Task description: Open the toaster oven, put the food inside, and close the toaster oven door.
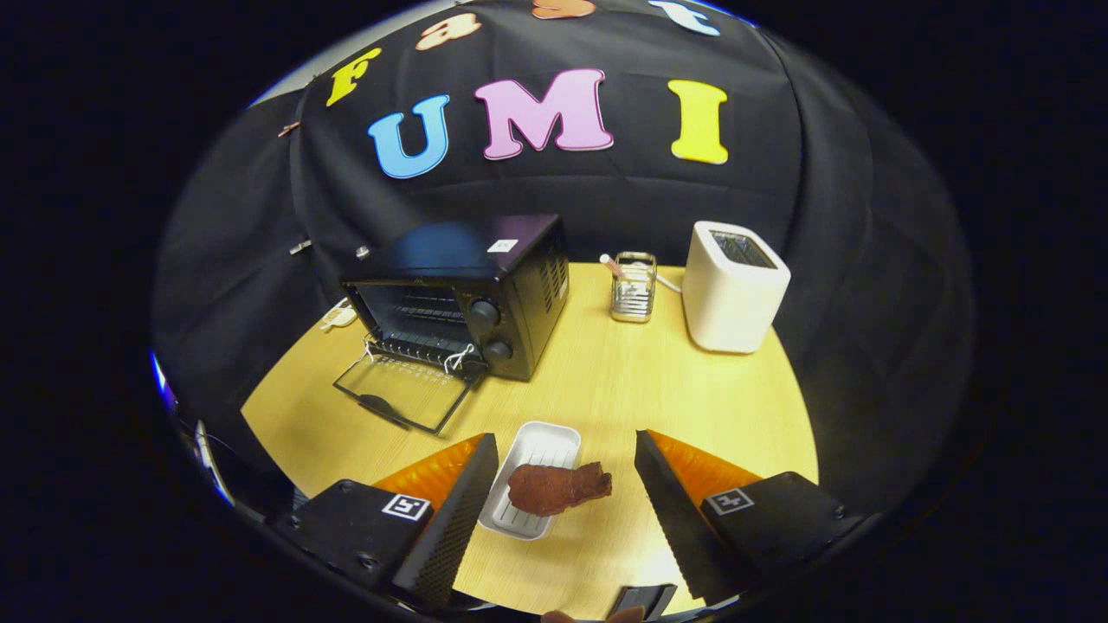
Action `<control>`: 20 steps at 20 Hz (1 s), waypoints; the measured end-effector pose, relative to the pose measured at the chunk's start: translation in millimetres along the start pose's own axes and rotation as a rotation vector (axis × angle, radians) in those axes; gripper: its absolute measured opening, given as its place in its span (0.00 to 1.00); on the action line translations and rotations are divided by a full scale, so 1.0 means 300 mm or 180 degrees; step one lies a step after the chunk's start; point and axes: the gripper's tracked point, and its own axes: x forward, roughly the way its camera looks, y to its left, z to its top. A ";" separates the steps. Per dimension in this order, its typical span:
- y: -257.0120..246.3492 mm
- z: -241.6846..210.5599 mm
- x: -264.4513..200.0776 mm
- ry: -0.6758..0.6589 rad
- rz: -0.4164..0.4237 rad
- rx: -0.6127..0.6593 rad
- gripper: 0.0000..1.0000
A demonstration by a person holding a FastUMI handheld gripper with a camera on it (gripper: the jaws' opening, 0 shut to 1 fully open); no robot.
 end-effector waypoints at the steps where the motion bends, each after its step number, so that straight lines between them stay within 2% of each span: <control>1: -0.016 -0.026 0.033 0.0150 0.0066 0.0061 0.99; 5: -0.039 -0.162 0.124 0.0753 0.0442 0.0431 0.98; 7: -0.024 -0.191 0.166 0.0922 0.0622 0.0609 0.91; 8: -0.028 -0.203 0.181 0.0989 0.0650 0.0662 0.78; 9: -0.035 -0.219 0.196 0.1063 0.0640 0.0662 0.71; 12: -0.014 -0.220 0.186 0.1182 0.0801 0.0823 0.28; 14: -0.014 -0.209 0.170 0.1085 0.0721 0.0870 0.15; 20: -0.012 -0.113 0.082 0.0605 0.0364 0.0896 0.13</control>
